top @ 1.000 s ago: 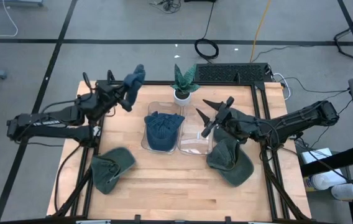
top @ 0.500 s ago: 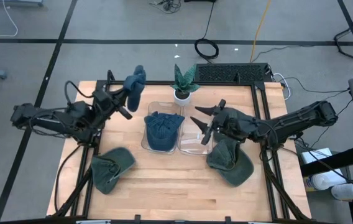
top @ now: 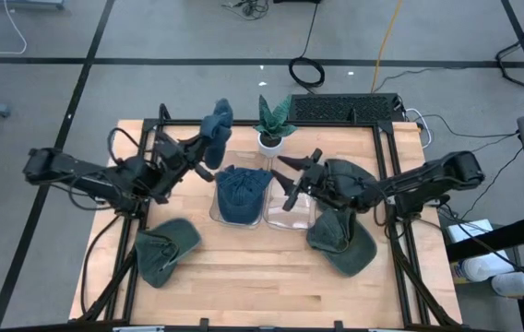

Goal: Pick & Place hat
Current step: Put the blue cap into the left transparent bin

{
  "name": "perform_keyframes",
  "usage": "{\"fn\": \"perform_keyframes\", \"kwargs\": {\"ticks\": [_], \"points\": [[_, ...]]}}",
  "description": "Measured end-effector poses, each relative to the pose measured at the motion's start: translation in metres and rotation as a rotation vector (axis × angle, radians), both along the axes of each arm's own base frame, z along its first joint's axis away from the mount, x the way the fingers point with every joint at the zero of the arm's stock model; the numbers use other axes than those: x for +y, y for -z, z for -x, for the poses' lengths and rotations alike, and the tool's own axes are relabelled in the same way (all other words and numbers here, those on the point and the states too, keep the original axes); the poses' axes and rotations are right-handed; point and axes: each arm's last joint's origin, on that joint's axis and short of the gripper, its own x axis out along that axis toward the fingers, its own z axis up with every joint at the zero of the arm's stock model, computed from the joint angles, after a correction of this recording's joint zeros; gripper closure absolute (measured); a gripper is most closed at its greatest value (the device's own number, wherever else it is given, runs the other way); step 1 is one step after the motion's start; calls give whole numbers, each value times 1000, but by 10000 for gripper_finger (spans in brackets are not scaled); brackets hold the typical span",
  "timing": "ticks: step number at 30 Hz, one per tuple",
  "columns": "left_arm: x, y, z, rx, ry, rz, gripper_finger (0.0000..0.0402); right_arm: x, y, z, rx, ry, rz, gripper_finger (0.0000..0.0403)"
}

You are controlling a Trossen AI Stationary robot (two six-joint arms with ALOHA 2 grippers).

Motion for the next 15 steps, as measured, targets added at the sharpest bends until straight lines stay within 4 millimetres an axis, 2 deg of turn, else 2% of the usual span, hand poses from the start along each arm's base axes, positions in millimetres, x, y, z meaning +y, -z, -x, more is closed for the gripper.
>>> {"fn": "perform_keyframes", "kwargs": {"ticks": [7,15], "points": [[-5,-12,-29,53,16,-62,400,0,12,-9,-5,-1,1,216],[-9,-21,-70,108,12,-113,400,2,11,-10,-49,-110,-47,217]]}}
